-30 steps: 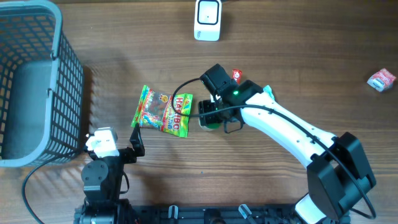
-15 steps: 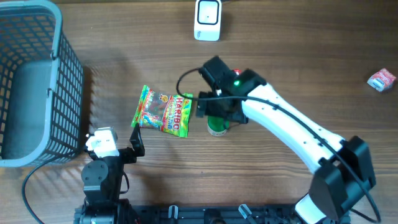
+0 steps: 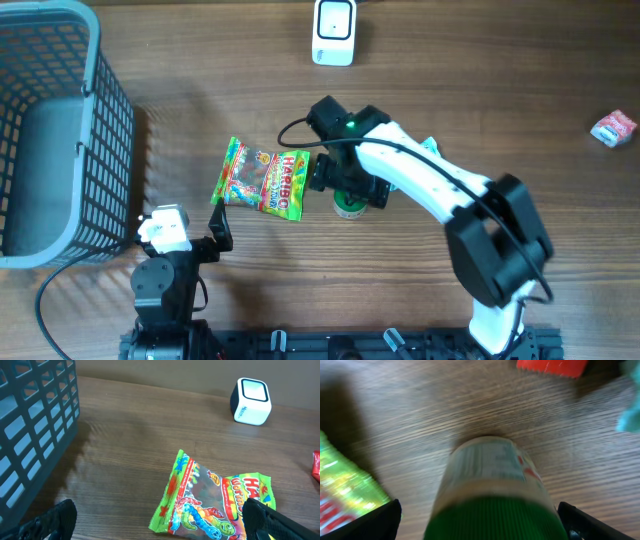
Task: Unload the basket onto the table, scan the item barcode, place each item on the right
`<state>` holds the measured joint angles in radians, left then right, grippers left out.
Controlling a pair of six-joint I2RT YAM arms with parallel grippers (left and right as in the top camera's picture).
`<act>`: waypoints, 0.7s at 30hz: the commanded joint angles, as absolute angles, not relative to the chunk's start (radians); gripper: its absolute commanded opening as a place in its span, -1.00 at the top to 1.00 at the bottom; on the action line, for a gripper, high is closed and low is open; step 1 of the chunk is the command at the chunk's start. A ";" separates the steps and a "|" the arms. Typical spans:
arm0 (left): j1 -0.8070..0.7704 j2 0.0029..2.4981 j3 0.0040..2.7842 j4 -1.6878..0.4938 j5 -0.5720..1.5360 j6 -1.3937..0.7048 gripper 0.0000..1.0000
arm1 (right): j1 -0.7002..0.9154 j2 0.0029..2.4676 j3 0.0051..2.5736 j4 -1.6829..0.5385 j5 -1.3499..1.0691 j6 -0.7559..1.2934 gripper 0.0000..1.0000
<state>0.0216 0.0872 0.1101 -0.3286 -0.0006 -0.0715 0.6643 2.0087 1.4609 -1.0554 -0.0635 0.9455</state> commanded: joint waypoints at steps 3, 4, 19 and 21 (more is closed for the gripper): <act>0.018 0.086 0.101 -0.325 0.014 -0.056 -1.00 | 0.662 2.079 1.452 -1.032 -0.086 0.968 -0.96; 0.018 0.086 0.101 -0.325 0.014 -0.056 -1.00 | 0.662 2.079 1.452 -1.019 -0.086 0.963 -0.88; 0.018 0.086 0.101 -0.325 0.014 -0.056 -1.00 | 0.556 2.049 1.688 -1.239 -0.532 0.620 -0.08; 0.018 0.086 0.101 -0.325 0.014 -0.056 -1.00 | 0.509 2.049 1.722 -1.319 -0.680 0.599 -0.09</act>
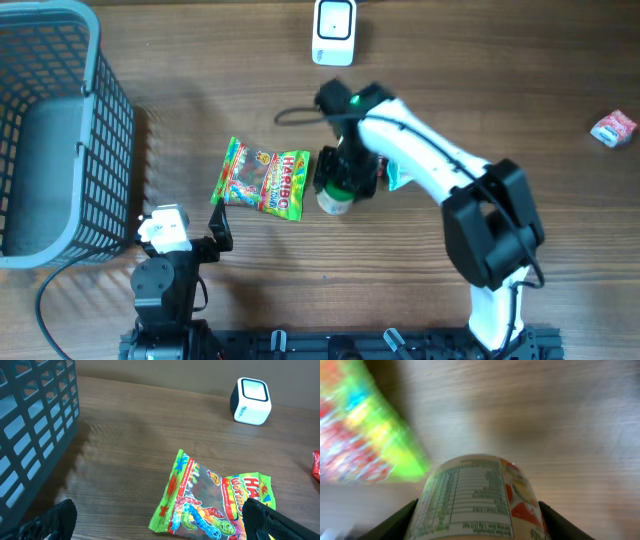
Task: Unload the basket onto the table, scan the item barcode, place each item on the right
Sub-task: 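Raise the jar with the right gripper up to the scanner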
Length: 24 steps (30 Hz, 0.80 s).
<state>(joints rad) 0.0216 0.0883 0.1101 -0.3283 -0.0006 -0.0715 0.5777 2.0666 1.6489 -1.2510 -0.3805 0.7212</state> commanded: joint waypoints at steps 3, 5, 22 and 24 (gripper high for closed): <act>0.018 0.086 0.101 -0.325 0.014 -0.056 -1.00 | 0.458 2.049 1.722 -1.382 -0.749 0.597 -0.09; 0.018 0.086 0.101 -0.325 0.014 -0.056 -1.00 | 0.439 2.049 1.722 -1.437 -0.750 0.574 -0.09; 0.018 0.086 0.101 -0.325 0.014 -0.056 -1.00 | 0.414 2.049 1.722 -0.941 -1.041 0.562 -0.08; 0.018 0.086 0.101 -0.325 0.014 -0.056 -1.00 | 0.413 2.049 1.722 -0.619 -0.962 0.617 -0.09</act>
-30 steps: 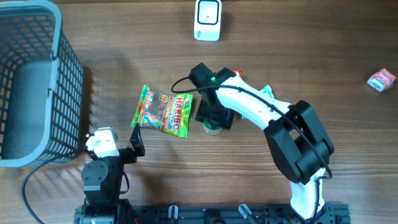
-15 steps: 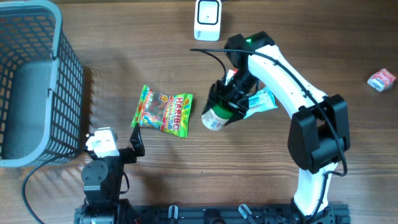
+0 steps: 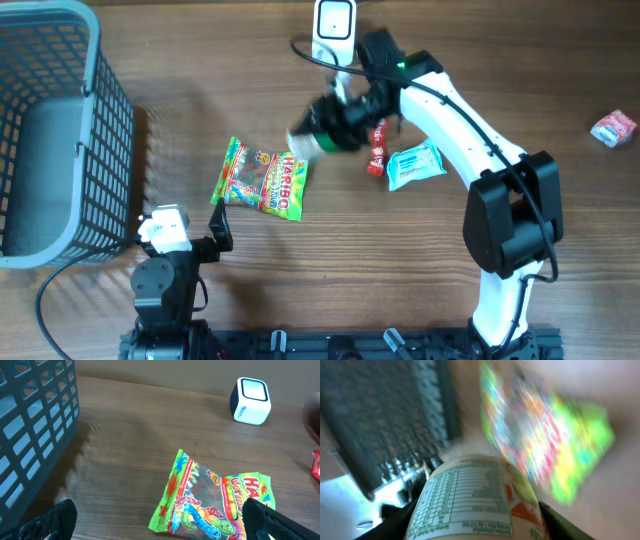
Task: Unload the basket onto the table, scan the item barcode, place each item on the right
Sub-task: 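Raise the jar with the right gripper up to the scanner, then carry the jar to the far right and release it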
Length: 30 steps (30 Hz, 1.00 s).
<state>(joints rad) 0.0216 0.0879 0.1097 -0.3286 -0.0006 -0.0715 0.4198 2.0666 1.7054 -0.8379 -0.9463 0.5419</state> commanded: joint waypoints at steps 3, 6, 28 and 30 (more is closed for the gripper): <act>0.018 0.086 0.101 -0.325 0.014 -0.056 -1.00 | 0.414 2.049 1.722 -0.364 -0.699 0.625 -0.10; 0.018 0.086 0.101 -0.325 0.014 -0.056 -1.00 | 0.418 2.050 1.722 -0.268 -0.278 0.570 -0.15; 0.018 0.086 0.101 -0.325 0.014 -0.056 -1.00 | 0.429 2.353 1.713 0.470 0.236 0.170 0.10; 0.018 0.086 0.101 -0.325 0.014 -0.056 -1.00 | 0.430 2.346 1.713 0.461 0.237 0.155 0.10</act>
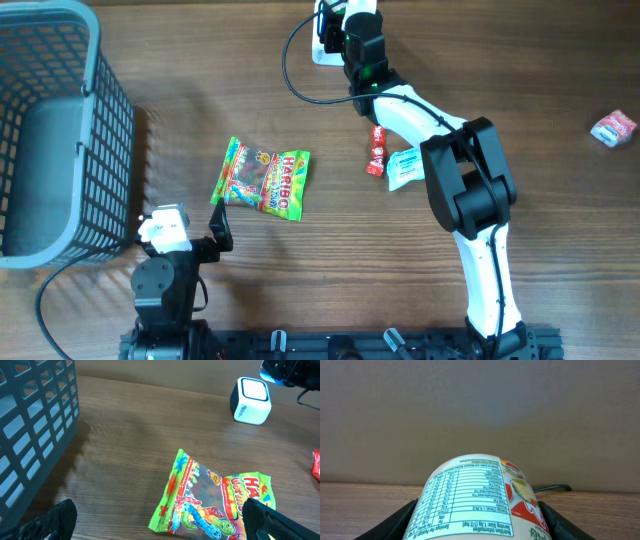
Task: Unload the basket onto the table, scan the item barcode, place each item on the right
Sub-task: 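Carry the jar to the far right and release it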
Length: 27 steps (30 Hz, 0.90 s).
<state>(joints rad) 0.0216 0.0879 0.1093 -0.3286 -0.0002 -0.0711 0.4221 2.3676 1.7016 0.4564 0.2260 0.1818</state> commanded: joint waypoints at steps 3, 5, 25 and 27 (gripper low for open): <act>0.018 0.086 0.101 -0.325 0.014 -0.056 -1.00 | 0.430 2.280 1.713 0.432 0.258 0.094 0.03; 0.018 0.086 0.101 -0.325 0.014 -0.056 -1.00 | 0.427 2.206 1.713 0.377 0.337 0.046 0.03; 0.018 0.086 0.101 -0.325 0.014 -0.056 -1.00 | -0.385 2.043 1.621 -0.747 0.123 0.156 -0.12; 0.018 0.086 0.101 -0.325 0.014 -0.056 -1.00 | -0.447 2.082 1.621 -0.774 0.048 0.158 -0.14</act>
